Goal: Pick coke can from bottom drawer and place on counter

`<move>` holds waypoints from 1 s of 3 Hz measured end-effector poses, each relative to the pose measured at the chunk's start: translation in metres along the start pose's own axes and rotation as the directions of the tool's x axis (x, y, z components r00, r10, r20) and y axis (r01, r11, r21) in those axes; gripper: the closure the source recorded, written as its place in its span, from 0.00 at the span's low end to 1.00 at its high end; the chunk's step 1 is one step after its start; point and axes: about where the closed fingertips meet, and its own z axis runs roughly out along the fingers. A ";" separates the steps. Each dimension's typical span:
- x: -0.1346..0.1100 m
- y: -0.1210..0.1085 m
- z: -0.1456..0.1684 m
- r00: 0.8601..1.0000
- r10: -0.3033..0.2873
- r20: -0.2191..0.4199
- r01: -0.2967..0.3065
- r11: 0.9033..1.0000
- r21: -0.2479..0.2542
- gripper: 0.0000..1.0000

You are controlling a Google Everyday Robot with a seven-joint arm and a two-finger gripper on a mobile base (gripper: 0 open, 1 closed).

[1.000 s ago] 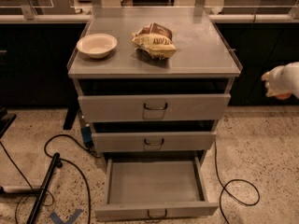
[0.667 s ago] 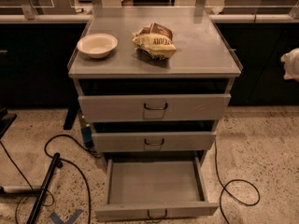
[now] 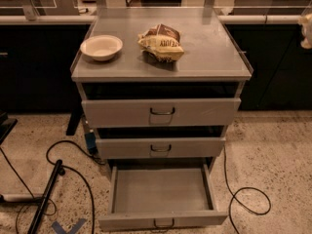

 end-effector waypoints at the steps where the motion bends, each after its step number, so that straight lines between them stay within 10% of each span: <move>1: -0.057 -0.070 -0.041 0.987 -0.005 0.159 -0.008 0.996 0.085 1.00; 2: -0.137 -0.118 -0.074 0.923 -0.025 0.385 -0.018 0.994 0.108 1.00; 3: -0.219 -0.119 -0.101 0.797 -0.111 0.594 0.047 0.991 0.123 1.00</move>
Offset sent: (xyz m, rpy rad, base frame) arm -0.0433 0.3114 0.0872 -0.1179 0.1688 0.8625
